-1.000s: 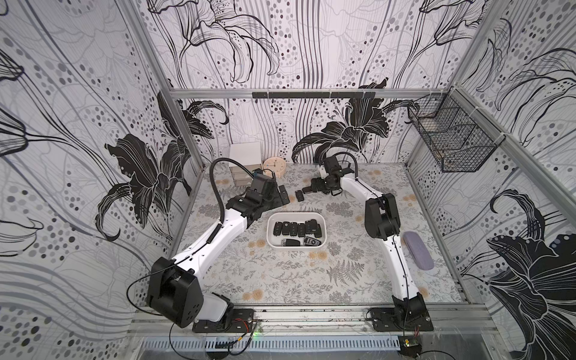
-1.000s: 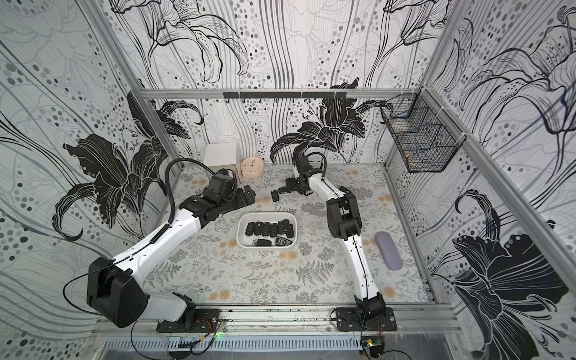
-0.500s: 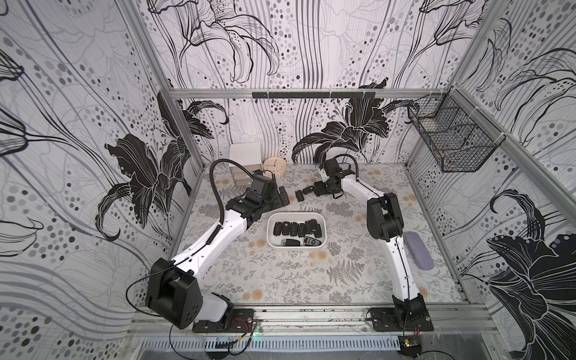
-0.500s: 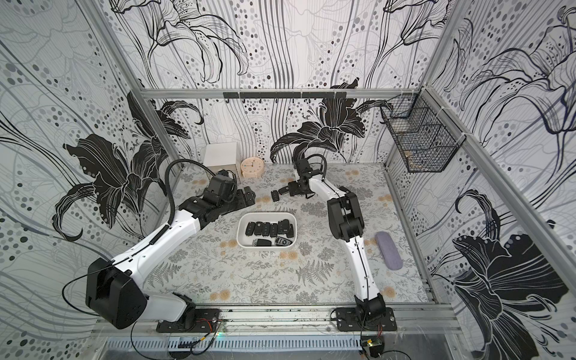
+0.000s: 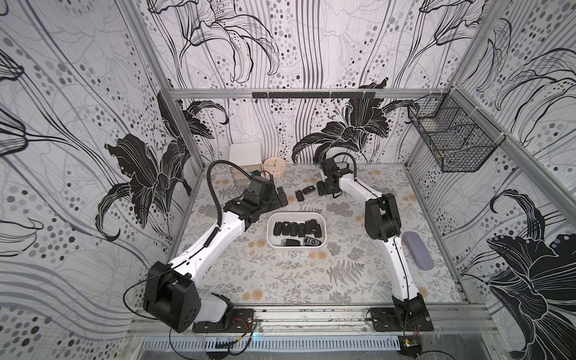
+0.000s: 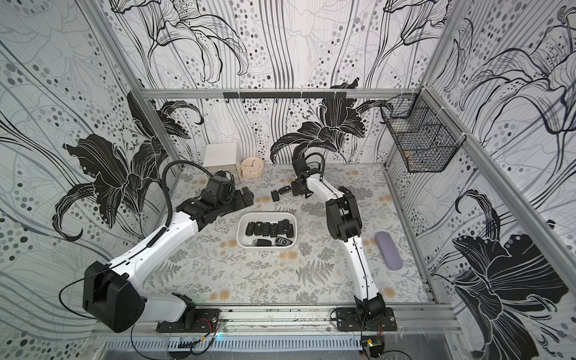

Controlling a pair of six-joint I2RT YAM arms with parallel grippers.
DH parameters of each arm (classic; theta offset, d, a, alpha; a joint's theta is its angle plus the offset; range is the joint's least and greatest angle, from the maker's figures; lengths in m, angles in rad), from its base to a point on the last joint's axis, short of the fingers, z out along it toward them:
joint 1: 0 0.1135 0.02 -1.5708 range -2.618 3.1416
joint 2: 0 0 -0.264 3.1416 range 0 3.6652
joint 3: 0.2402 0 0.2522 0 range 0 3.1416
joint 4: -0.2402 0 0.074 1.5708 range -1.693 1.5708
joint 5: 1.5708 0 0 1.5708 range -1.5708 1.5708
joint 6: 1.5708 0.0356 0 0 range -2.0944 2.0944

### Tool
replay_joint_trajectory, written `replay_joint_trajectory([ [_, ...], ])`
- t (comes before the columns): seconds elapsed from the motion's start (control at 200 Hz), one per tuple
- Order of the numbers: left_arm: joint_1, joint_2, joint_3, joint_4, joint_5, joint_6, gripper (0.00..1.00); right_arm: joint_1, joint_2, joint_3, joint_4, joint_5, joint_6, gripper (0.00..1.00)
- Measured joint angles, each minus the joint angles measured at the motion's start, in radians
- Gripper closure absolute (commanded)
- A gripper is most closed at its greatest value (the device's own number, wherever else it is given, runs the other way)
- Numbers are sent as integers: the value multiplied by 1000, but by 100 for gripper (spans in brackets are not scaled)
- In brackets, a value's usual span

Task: Place the car key into the storage box
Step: Pick up the car key from the center of the board.

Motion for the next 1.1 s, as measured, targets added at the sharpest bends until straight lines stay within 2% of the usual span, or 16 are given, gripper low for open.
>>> replay_joint_trajectory([
  [0.12,0,0,-2,0,6,0,1,3,2,2,-15,11,3,45],
  [0.25,0,-3,-8,-1,18,0,1,7,2,2,-33,14,10,41],
  [0.33,0,-4,-11,-1,25,0,1,8,3,3,-42,14,19,45],
  [0.406,0,-4,-11,-1,30,0,1,8,5,8,-52,14,31,54],
  [0.781,0,-34,-31,-2,40,-4,1,8,8,16,-59,14,33,62],
  [1.096,0,-61,-42,-1,40,-8,1,11,-127,-176,-27,10,43,62],
])
